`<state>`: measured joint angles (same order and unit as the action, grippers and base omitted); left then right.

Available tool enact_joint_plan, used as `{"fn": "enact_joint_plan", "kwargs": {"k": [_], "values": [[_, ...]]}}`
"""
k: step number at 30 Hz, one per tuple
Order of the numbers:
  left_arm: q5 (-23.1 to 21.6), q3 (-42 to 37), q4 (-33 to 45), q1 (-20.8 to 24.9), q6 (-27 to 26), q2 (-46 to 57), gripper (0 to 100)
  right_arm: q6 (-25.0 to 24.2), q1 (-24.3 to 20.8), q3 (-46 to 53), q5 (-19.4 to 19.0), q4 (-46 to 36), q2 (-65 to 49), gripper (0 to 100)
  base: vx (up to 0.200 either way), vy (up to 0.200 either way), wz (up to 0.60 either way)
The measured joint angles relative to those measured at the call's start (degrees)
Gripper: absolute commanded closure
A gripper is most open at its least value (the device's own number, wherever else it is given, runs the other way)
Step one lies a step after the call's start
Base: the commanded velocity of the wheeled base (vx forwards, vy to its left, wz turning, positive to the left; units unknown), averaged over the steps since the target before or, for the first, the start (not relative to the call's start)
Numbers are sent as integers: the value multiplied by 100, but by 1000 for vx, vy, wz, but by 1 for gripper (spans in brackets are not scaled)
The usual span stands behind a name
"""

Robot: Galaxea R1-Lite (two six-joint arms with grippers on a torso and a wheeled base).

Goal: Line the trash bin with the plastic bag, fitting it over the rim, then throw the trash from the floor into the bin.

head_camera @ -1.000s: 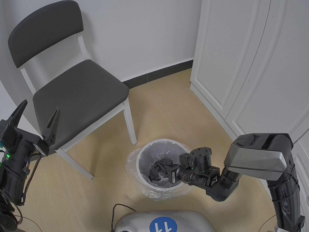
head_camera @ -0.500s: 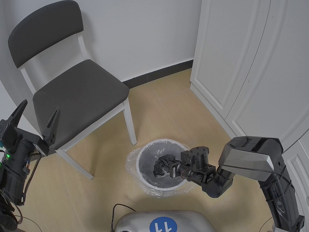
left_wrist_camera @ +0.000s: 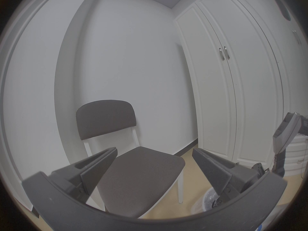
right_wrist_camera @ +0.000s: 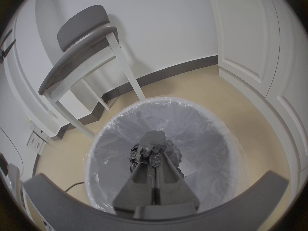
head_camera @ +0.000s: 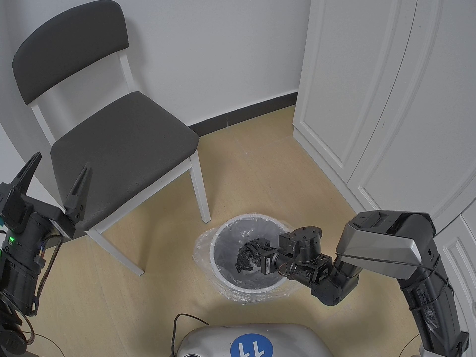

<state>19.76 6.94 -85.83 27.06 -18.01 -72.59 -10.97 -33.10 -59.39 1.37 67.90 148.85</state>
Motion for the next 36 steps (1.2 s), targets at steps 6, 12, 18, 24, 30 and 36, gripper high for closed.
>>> {"fn": "enact_joint_plan", "kwargs": {"k": [6, 12, 18, 24, 30, 36], "values": [[-2, 2, 0, 0, 0, 2, 0, -189, -80, 27, 18, -2, -161, 100, 0, 0, 0], [0, 4, 0, 0, 0, 2, 0, -196, -116, 99, 29, -20, -315, 0, 0, 0, 0], [0, -7, 0, 0, 0, 2, 0, -196, -118, 107, 30, -22, -343, 0, 0, 0, 0], [0, -9, -2, 0, 2, 2, 0, -196, -127, 74, 62, -24, -347, 0, 0, 0, 0], [0, -9, -2, 0, 2, 0, 0, -191, -194, 60, 255, -9, -419, 0, 0, 0, 0], [0, -27, 2, 0, 9, -15, 0, 11, -218, 286, 290, -68, -594, 0, 0, 0, 0]]}}
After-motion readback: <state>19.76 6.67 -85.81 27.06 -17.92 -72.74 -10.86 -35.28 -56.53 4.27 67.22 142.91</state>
